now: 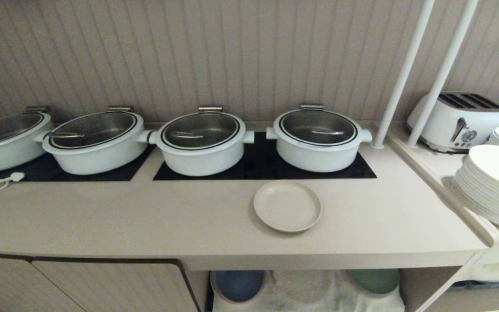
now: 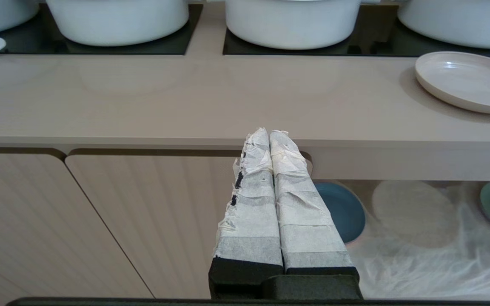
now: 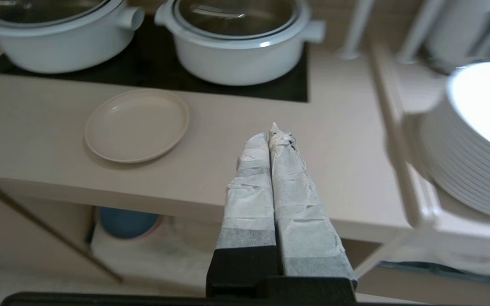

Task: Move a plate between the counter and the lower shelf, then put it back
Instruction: Pick up the plate

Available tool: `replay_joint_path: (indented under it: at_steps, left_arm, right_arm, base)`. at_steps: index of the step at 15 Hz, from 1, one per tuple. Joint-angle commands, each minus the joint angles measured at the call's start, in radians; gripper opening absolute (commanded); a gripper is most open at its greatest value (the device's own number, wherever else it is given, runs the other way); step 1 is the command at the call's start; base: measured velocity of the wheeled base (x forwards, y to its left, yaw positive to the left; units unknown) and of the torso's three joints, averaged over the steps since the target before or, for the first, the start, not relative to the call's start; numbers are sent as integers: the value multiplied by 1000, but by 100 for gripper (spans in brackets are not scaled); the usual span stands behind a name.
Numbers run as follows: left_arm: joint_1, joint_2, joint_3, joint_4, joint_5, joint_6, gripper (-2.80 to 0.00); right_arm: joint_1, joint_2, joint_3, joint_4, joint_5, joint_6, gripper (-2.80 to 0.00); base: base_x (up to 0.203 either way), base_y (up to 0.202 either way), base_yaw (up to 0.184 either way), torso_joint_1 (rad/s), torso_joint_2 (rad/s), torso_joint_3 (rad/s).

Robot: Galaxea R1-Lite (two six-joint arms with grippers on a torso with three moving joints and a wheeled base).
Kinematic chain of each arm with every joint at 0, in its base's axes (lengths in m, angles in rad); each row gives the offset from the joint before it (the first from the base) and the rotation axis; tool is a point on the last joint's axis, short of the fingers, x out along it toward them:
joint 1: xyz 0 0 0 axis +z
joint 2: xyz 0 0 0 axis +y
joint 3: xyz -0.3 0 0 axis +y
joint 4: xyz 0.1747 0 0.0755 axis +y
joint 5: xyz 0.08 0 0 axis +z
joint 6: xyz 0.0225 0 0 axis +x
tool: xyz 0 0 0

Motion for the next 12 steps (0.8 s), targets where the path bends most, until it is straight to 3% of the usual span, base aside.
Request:
replay_joint_path:
  at_steps: [1, 5, 7, 12]
  left_arm:
    - [0, 0, 0, 0, 0, -1, -280]
    - [0, 0, 0, 0, 0, -1, -280]
    - [0, 0, 0, 0, 0, -1, -280]
    - [0, 0, 0, 0, 0, -1, -280]
  right_arm:
    - [8, 268, -85, -21, 25, -2, -280]
    - [36, 570, -207, -39, 135, -7, -280]
    - [60, 694, -275, 18, 157, -7, -280]
    - [156, 924, -558, 448, 164, 2, -280]
  base:
    - [0, 0, 0, 0, 0, 0]
    - [0, 0, 0, 0, 0, 0]
    - [0, 0, 0, 0, 0, 0]
    - [0, 0, 0, 0, 0, 0]
